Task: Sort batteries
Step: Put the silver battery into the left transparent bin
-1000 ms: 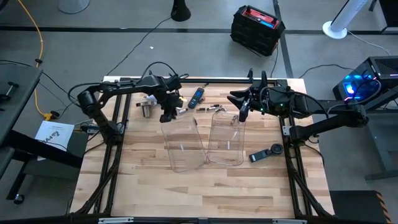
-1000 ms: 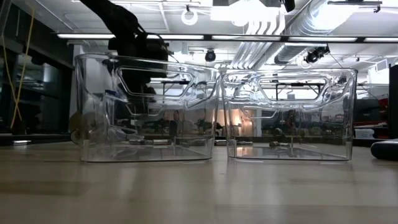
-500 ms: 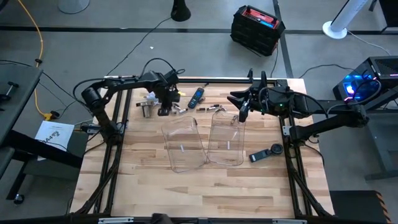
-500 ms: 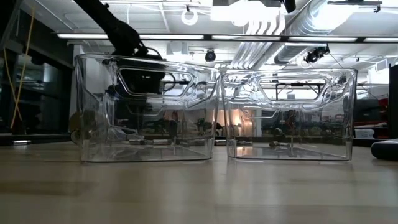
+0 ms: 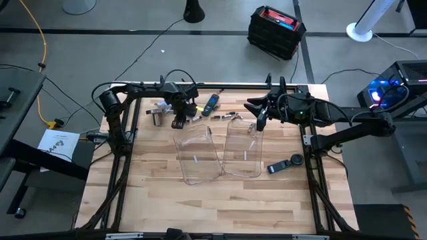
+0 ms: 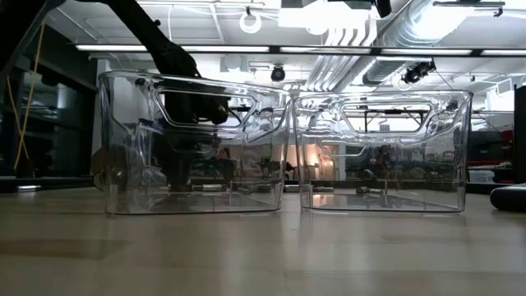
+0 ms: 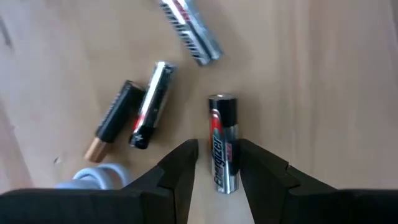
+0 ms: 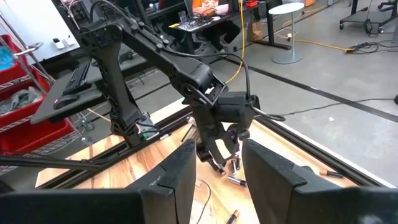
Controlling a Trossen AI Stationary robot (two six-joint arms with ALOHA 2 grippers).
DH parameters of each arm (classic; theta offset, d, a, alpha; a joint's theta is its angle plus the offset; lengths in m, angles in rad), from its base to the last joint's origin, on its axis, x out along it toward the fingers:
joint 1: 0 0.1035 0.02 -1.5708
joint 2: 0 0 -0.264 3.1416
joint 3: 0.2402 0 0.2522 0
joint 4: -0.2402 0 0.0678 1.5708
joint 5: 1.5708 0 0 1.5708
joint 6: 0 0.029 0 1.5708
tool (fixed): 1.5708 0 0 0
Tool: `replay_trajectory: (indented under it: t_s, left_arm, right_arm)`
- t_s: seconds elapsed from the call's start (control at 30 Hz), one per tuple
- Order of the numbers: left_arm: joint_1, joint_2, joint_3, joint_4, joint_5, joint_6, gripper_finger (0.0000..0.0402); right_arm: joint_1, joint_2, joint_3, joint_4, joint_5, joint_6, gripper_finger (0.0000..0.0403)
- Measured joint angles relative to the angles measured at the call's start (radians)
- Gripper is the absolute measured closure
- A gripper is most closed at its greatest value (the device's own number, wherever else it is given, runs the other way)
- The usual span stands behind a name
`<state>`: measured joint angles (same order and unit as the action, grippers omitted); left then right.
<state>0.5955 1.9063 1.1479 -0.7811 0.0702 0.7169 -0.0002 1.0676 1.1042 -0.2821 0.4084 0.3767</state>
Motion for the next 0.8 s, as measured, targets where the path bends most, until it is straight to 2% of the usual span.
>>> replay_trajectory:
  t_s: [0.07,0.17,0.2,0.53,0.63,0.8]
  left_arm:
    - [-0.006,0.009,-0.001,-0.003,-0.024,-0.03,0.0308]
    - [-0.012,-0.001,-0.001,-0.012,-0.019,-0.071,0.0366]
    - [-0.014,-0.01,-0.002,-0.012,-0.016,-0.084,0.0373]
    - [-0.007,-0.179,-0.007,-0.063,0.035,-0.203,0.0373]
    - [-0.012,-0.267,-0.007,-0.091,0.078,-0.252,0.0373]
    - [-0.054,-0.461,-0.007,-0.116,0.089,-0.359,0.0373]
  right_arm:
    - [0.0,0.0,0.0,0.0,0.0,0.006,0.0277]
    - [0.001,0.0,0.0,-0.002,0.0,0.008,0.0277]
    - [0.001,0.0,0.0,-0.004,0.0,0.008,0.0277]
    - [0.001,0.0,0.0,-0.006,0.0,0.008,0.0277]
    - [0.001,-0.01,0.0,-0.006,0.0,-0.003,0.0277]
    - [0.0,-0.05,0.0,-0.007,0.011,-0.049,0.0277]
